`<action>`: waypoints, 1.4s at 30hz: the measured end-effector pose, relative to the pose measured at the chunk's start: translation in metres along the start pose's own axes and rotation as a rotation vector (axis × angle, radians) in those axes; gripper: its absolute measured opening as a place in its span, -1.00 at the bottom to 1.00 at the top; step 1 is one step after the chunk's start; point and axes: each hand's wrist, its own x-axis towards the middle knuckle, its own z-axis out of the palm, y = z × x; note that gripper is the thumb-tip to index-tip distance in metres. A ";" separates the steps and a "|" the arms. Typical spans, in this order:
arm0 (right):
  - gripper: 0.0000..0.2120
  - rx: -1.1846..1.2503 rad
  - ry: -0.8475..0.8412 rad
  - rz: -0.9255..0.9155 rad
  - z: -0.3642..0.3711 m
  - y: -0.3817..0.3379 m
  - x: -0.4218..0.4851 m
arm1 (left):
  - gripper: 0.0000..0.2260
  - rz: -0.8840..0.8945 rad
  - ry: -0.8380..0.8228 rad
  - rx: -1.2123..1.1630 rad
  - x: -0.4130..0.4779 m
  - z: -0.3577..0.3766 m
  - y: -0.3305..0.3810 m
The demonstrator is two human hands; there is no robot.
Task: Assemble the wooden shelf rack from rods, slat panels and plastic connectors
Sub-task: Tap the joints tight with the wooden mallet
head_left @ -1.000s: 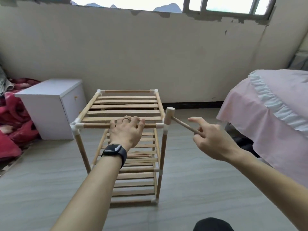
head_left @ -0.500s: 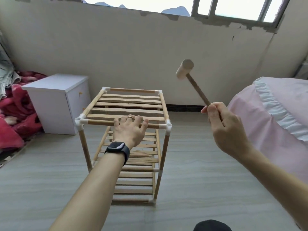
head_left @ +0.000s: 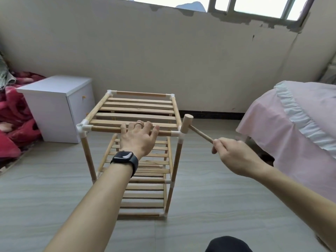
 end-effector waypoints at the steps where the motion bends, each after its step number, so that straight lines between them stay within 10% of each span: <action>1: -0.63 0.088 0.089 -0.018 -0.001 0.002 0.001 | -0.47 0.005 0.000 0.002 0.000 0.001 0.000; 4: -0.66 0.362 0.424 -0.126 0.000 0.000 -0.001 | -0.49 0.008 0.008 -0.019 0.000 0.002 -0.002; 9: -0.61 0.118 -0.016 0.027 0.012 0.001 -0.008 | -0.55 0.114 0.059 -0.157 -0.005 0.009 -0.013; 19: -0.70 0.810 0.079 0.093 0.026 -0.001 -0.005 | -0.50 0.282 -0.168 -0.307 -0.010 -0.015 0.056; 27: -0.60 0.866 -0.072 -0.119 0.069 -0.069 0.005 | -0.28 -0.072 0.518 -0.328 -0.091 -0.015 -0.058; 31: -0.63 0.767 -0.224 -0.195 0.078 -0.108 0.007 | -0.47 -0.412 0.207 -0.744 -0.092 0.000 -0.085; 37: -0.73 0.461 -0.317 -0.340 0.056 -0.148 0.016 | -0.76 -0.370 0.098 -0.698 -0.096 0.010 -0.103; 42: -0.65 0.621 0.117 -0.507 0.041 -0.159 0.019 | -0.77 -0.335 0.061 -0.705 -0.096 0.013 -0.104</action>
